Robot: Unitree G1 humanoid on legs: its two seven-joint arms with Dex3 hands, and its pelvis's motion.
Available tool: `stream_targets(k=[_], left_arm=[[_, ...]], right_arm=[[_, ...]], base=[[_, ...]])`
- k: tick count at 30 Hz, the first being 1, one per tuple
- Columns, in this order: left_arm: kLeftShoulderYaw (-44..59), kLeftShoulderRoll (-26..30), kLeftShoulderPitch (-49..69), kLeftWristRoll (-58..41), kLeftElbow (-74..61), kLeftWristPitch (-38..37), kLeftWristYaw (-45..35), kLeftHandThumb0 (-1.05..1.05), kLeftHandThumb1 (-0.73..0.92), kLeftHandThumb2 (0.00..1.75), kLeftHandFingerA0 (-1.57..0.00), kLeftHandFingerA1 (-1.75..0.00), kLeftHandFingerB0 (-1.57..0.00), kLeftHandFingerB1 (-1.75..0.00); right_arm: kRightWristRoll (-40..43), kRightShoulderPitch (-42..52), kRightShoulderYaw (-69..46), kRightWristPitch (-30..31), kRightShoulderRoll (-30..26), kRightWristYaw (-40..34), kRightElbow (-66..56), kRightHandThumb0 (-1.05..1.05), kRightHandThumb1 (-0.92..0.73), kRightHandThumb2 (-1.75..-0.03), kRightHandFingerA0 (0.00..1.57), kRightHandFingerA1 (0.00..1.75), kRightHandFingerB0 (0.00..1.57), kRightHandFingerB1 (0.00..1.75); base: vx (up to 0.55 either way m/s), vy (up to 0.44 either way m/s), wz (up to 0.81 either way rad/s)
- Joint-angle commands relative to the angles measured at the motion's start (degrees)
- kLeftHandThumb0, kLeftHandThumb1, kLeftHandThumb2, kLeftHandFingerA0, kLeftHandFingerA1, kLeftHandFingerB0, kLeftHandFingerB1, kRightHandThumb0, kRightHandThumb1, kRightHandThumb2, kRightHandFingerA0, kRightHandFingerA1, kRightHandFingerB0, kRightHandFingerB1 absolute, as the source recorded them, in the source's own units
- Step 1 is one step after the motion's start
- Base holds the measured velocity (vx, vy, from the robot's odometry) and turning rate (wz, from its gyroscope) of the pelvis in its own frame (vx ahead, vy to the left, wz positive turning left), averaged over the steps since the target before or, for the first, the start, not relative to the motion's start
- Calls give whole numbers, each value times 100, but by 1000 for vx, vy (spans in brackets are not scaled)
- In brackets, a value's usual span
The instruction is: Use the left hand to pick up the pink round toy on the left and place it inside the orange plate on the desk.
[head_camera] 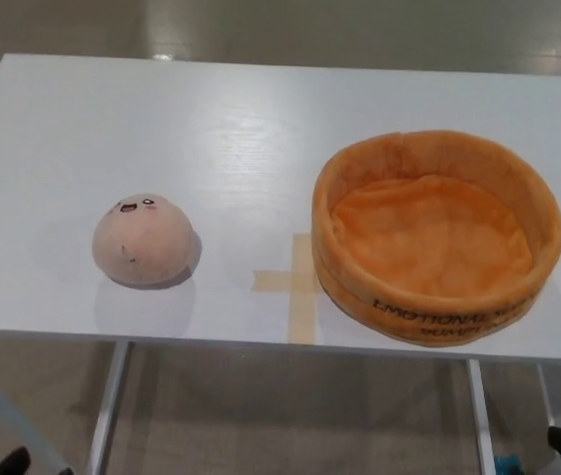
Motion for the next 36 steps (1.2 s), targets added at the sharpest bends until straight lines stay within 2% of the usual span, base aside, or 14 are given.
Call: stream_targets(k=[1,5,6,7,8,9,14,15,18,22,24,27,32,36], left_arm=[[109,-49,0,-276,167,-523,-34,0,64,59,-19,-32,-27,-30],[162,-32,-14,-386,244,-562,-172,1,64,59,-16,-32,-26,-30],[158,-25,-9,-388,251,-575,-191,1,64,59,-15,-32,-25,-29],[156,-10,30,-408,247,-587,-277,-1,63,59,-14,-32,-24,-29],[170,-5,66,-452,238,-586,-370,-1,63,59,-14,-32,-24,-29],[171,6,80,-471,253,-603,-431,0,63,59,-12,-32,-23,-29],[-4,198,241,-320,264,-646,-652,-1,62,58,-9,-30,-19,-28],[-56,237,275,-289,229,-640,-689,-2,61,58,-13,-33,-22,-28],[-220,356,384,-254,88,-596,-900,-3,61,58,-13,-32,-21,-29],[-686,659,861,-133,-736,-673,-1613,-13,53,59,-16,-34,-19,-29],[-949,803,1255,-134,-1467,-723,-1981,-17,55,58,-14,-33,-17,-28],[-1196,1032,1695,-326,-2403,-482,-2476,-23,49,59,-16,-34,-19,-30],[-1434,1402,2281,-718,-3684,-40,-3137,-19,49,57,-18,-34,-22,-30],[-1515,1975,2714,-1256,-4585,-23,-4158,-21,52,59,-19,-35,-21,-30]], right_arm=[[149,-5,-96,-554,32,-339,183,-12,-48,-89,21,80,18,57],[181,-28,-110,-606,38,-329,256,-11,-50,-88,17,79,18,58],[178,-30,-108,-612,33,-327,266,-13,-47,-90,14,85,18,56],[196,-11,-121,-646,31,-283,276,-14,-39,-101,21,66,13,57],[222,12,-138,-676,36,-235,277,-14,-39,-101,21,66,13,57],[214,16,-133,-665,31,-246,286,-15,-47,-91,14,84,17,55],[136,56,-62,-661,-12,-343,315,-13,-48,-89,22,78,16,55],[128,51,-54,-674,-22,-368,321,-13,-45,-91,19,86,20,56],[129,38,-36,-670,-45,-398,317,-13,-47,-89,18,86,20,55],[94,33,21,-731,-68,-436,314,-11,-49,-87,23,84,18,56],[151,2,1,-680,-79,-341,314,-14,-48,-89,17,88,19,54],[102,-12,39,-693,-86,-396,333,-17,-47,-88,20,88,20,55],[105,-13,56,-676,-91,-339,326,-15,-49,-88,18,83,19,54],[119,-38,48,-647,-112,-333,319,-14,-47,-89,18,85,20,55]], base=[[0,0,0],[0,0,0],[0,0,0],[0,0,0],[0,0,0],[0,0,0],[0,0,0],[0,0,0],[0,0,0],[0,0,0],[0,0,0],[0,0,0],[0,0,0],[0,0,0]])
